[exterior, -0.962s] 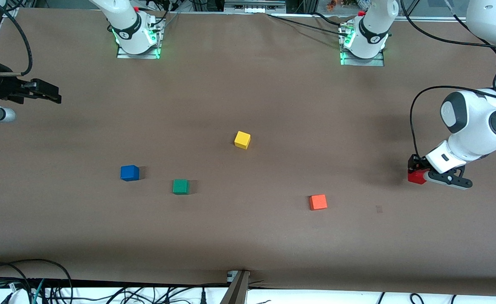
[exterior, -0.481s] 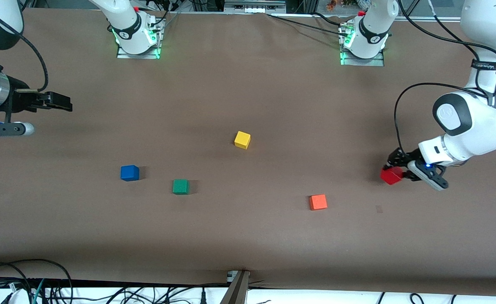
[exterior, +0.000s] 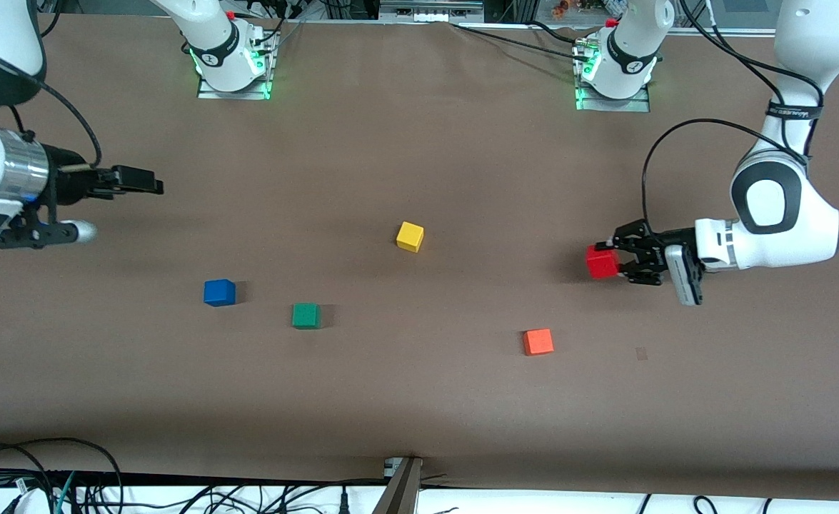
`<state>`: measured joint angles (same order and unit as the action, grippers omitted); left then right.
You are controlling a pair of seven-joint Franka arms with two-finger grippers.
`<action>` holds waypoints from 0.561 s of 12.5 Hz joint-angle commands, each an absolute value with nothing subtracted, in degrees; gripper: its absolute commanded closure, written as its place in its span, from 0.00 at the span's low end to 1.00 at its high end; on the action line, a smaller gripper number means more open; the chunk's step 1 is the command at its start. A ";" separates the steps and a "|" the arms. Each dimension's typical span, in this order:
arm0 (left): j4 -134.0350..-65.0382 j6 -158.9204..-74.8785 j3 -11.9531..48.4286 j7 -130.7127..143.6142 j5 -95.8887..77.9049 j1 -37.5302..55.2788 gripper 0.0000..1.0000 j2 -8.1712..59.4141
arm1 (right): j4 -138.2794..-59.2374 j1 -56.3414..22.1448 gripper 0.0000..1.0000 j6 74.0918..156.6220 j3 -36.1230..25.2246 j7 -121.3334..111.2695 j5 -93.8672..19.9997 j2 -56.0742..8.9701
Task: Pass red block to right arm, stack on blue
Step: 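Lift the red cube with the left gripper while the right gripper approaches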
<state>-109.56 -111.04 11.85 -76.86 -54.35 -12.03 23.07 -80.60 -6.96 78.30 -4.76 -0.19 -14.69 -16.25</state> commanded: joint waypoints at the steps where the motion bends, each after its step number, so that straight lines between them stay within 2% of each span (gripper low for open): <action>1: -106.97 -105.50 14.59 -83.13 -60.01 -11.87 0.94 24.16 | -79.54 -6.86 0.00 78.05 -4.57 -0.70 -24.20 -19.24; 4: -103.03 -103.71 19.06 -94.43 -71.50 -10.29 0.94 29.51 | -79.80 -6.77 0.00 78.05 -4.57 -0.70 -40.29 -23.54; 7: -100.65 -103.80 19.60 -105.51 -77.94 -8.88 0.94 35.30 | -80.24 -7.03 0.00 77.96 -4.57 -4.54 -54.01 -28.02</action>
<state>-104.72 -105.27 19.48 -98.20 -74.76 -8.70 29.86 -80.74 -7.12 78.37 -4.59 -1.36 -47.94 -25.55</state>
